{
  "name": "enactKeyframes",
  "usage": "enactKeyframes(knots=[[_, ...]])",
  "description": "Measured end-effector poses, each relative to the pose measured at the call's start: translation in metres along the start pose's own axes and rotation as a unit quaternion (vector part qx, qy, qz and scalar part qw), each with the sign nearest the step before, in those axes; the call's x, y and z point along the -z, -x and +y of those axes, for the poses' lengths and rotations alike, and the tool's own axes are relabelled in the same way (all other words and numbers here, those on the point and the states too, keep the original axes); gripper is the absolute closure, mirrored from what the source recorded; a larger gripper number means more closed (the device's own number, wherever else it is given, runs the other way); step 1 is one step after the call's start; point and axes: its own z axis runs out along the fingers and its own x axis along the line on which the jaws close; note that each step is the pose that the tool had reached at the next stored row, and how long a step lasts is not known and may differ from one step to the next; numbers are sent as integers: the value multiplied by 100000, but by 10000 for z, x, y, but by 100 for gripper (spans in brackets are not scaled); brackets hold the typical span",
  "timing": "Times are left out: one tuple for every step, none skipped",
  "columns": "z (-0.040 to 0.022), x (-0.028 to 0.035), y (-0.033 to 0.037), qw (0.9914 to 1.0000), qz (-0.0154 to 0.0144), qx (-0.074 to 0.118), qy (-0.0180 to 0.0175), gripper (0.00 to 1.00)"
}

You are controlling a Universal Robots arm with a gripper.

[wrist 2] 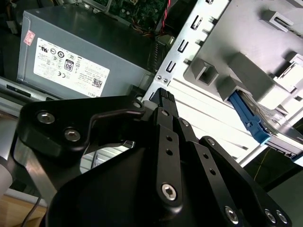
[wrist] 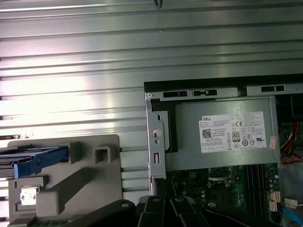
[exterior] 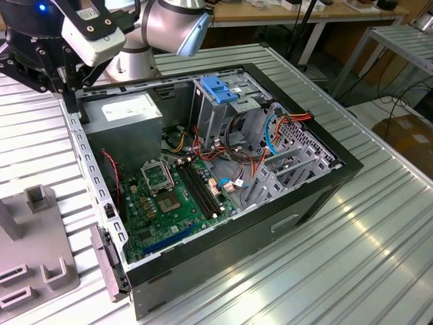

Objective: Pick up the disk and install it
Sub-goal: 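Reach for the disk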

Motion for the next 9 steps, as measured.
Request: enactKeyframes(knots=[[-1,0,-13,100000,-1,1,-2,90],[-2,1,-21,100000,-2,3,0,90],[-2,1,-31,100000,-2,2,0,90],[-3,1,-39,100000,-4,2,3,90],[-4,1,-53,100000,-3,2,-1,90],[-5,1,-63,100000,-3,2,1,90],[-6,2,-71,100000,-1,2,-2,90],[-6,2,-80,100000,-2,4,-1,90],[-7,1,-89,100000,-4,2,4,90]])
